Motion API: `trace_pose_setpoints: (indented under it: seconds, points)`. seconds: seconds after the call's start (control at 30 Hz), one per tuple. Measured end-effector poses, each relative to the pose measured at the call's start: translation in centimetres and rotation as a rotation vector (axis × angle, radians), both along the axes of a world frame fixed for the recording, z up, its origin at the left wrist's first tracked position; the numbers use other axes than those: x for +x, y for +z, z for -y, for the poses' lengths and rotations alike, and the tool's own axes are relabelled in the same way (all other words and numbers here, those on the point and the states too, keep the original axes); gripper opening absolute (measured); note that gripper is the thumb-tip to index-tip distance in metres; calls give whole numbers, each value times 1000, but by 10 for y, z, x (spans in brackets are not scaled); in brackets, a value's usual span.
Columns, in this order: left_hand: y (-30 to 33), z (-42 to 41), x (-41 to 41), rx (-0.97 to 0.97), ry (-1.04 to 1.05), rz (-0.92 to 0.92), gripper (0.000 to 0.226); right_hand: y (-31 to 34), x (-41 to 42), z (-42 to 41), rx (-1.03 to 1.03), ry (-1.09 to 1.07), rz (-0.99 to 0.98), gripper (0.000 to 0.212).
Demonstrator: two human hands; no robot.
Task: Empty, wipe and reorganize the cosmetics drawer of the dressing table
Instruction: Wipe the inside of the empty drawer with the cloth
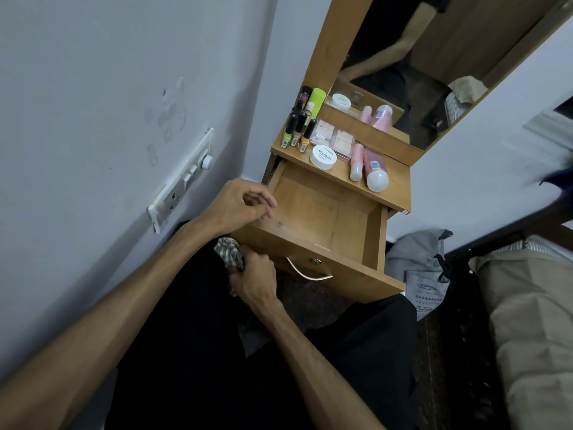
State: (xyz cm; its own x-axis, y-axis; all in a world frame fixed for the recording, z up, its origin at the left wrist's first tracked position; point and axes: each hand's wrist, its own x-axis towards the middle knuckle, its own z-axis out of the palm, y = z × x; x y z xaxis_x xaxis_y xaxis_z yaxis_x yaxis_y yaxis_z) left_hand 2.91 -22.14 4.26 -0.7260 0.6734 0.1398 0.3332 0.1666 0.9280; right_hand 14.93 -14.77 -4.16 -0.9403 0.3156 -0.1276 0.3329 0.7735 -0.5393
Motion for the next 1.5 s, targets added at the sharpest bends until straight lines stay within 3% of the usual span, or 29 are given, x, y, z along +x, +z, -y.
trace_pose_setpoints:
  seconds: [0.1,0.27,0.4,0.6,0.8,1.0,1.17,1.5]
  points:
    - [-3,6,-7,50,86,31,18,11,13,0,-55,-47,-102,15]
    - [-4,7,-14,179,217,141,12,59,12,-11,-96,-65,-388,15]
    - [0,9,-25,308,295,218,12,91,-20,-32,-22,30,-463,19]
    - [-11,9,-38,399,313,218,19,110,-83,-69,237,176,-374,16]
    - [-44,-4,-54,235,456,165,32,104,-139,-88,452,379,-301,29]
    - [-68,-34,-78,44,594,194,20,99,-191,-91,748,600,-186,29]
    - [-86,-52,-93,-151,505,272,4,87,-210,-85,992,696,21,21]
    - [-107,-60,-111,-284,328,280,31,67,-222,-78,1043,658,296,24]
